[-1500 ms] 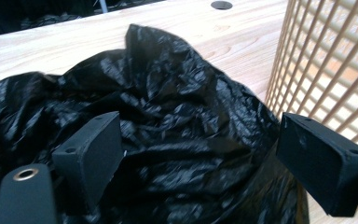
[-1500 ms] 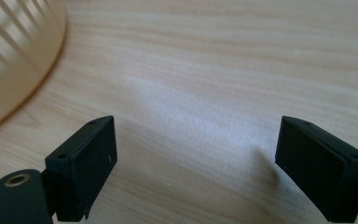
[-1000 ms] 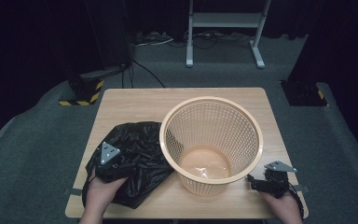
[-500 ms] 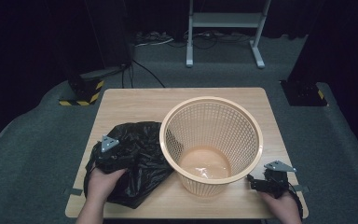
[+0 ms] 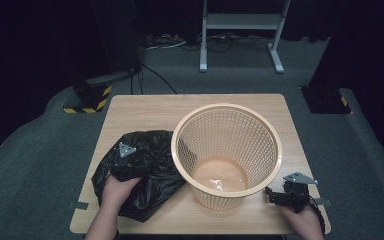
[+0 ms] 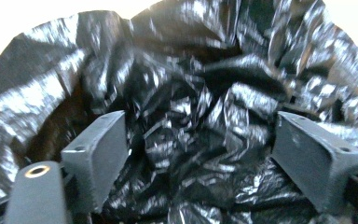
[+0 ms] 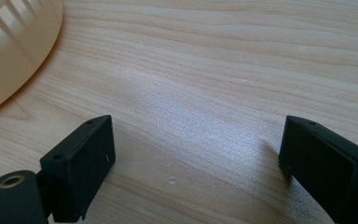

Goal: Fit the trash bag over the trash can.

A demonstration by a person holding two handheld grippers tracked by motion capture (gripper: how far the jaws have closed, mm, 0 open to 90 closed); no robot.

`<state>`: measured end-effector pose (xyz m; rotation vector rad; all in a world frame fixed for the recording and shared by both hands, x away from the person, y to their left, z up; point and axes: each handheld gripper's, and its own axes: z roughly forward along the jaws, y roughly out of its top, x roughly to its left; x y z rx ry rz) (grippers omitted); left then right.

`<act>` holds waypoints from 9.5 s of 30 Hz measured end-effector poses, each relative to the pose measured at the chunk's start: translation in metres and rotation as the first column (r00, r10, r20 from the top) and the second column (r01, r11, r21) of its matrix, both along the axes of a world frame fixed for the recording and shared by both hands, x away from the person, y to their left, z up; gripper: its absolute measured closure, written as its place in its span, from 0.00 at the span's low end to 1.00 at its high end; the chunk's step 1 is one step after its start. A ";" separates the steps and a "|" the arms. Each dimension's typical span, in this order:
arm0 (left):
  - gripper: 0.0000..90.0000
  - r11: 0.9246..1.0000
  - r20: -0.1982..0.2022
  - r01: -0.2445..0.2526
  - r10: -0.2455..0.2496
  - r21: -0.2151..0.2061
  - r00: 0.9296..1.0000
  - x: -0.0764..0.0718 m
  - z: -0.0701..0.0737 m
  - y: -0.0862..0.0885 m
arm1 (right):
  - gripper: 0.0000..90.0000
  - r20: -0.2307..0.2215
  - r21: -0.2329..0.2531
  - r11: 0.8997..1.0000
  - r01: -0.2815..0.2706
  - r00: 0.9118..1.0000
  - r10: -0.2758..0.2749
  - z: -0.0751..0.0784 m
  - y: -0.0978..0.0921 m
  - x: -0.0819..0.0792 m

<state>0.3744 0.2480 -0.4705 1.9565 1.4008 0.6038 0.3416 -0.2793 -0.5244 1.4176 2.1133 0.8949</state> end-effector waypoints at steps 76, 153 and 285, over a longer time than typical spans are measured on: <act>0.93 0.964 0.670 -0.005 0.190 -0.267 0.718 -0.127 0.129 0.040 | 0.11 0.003 -0.002 1.000 -0.001 1.000 0.001 0.000 0.000 -0.001; 0.92 0.850 0.754 0.505 -0.234 -0.147 0.614 -0.101 0.206 -0.156 | 0.11 0.003 0.000 1.000 -0.001 1.000 0.001 0.000 0.001 -0.002; 1.00 0.917 0.541 0.263 -0.064 -0.299 0.839 -0.097 0.058 -0.099 | 0.90 0.379 0.217 0.963 -0.157 0.923 0.065 0.134 0.029 -0.027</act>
